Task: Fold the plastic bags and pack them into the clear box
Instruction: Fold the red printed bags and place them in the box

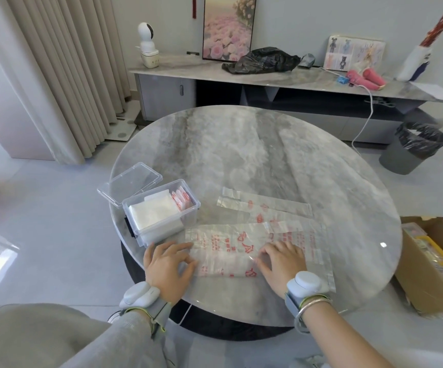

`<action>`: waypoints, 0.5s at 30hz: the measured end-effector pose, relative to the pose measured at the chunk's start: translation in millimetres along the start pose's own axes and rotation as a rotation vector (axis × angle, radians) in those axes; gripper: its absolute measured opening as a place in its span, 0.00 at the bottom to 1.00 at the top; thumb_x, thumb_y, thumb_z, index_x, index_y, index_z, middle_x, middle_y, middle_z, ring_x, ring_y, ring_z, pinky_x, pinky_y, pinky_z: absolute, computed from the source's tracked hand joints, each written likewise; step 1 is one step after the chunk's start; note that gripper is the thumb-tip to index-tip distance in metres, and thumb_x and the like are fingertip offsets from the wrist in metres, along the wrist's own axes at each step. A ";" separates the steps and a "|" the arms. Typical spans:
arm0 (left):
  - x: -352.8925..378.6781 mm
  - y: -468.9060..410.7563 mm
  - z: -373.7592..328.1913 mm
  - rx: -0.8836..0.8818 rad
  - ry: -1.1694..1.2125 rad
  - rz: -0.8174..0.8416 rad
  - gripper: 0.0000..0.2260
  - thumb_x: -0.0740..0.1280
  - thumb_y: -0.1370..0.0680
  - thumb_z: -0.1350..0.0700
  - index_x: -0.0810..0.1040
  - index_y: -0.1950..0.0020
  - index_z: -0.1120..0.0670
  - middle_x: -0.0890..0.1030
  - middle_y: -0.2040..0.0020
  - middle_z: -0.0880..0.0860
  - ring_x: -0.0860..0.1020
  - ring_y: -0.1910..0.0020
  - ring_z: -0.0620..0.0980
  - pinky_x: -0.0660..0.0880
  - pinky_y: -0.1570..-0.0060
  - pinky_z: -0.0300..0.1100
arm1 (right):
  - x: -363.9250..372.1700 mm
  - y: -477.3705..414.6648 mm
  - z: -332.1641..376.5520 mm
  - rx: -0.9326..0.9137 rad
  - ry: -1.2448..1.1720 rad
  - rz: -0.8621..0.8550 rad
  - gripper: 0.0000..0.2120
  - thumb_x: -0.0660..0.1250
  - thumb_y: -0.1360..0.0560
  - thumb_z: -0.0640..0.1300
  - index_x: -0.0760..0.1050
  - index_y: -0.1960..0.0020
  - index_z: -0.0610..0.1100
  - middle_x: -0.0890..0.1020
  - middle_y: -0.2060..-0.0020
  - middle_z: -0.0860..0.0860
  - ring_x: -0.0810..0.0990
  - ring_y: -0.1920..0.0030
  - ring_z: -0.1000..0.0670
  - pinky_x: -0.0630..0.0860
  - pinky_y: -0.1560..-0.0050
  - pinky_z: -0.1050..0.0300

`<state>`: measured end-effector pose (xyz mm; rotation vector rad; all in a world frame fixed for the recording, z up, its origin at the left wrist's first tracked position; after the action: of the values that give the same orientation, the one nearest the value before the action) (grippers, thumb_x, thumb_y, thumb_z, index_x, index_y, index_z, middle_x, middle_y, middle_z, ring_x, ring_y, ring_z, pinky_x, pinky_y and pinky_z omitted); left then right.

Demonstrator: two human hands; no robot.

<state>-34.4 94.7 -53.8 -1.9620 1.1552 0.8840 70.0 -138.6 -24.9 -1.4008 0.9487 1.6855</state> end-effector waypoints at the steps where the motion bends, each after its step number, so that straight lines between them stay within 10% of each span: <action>1: -0.2 -0.3 0.4 -0.004 -0.002 -0.017 0.14 0.58 0.28 0.38 0.78 0.66 0.41 0.80 0.44 0.35 0.75 0.41 0.48 0.55 0.30 0.55 | 2.4 -4.6 -0.2 0.007 0.017 -0.005 0.14 0.55 0.21 0.60 0.72 0.42 0.55 0.74 0.44 0.57 0.69 0.40 0.52 0.60 0.38 0.57; 15: -4.3 -3.9 -8.6 -0.045 -0.063 -0.062 0.08 0.62 0.29 0.42 0.78 0.59 0.41 0.81 0.48 0.37 0.78 0.47 0.46 0.63 0.33 0.53 | 12.7 -30.7 -5.2 0.072 -0.063 -0.045 0.10 0.59 0.22 0.59 0.74 0.49 0.56 0.73 0.47 0.58 0.65 0.41 0.51 0.59 0.41 0.57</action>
<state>-30.7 90.9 -44.8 -1.9808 1.0410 0.9399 97.8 -128.2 -40.6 -1.3048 0.9272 1.6367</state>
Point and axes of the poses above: each hand's wrist, its own y-axis away from the middle knuckle, its own x-axis out of the palm, z = x × y, the point moved 8 cm from there along -y, towards the middle knuckle
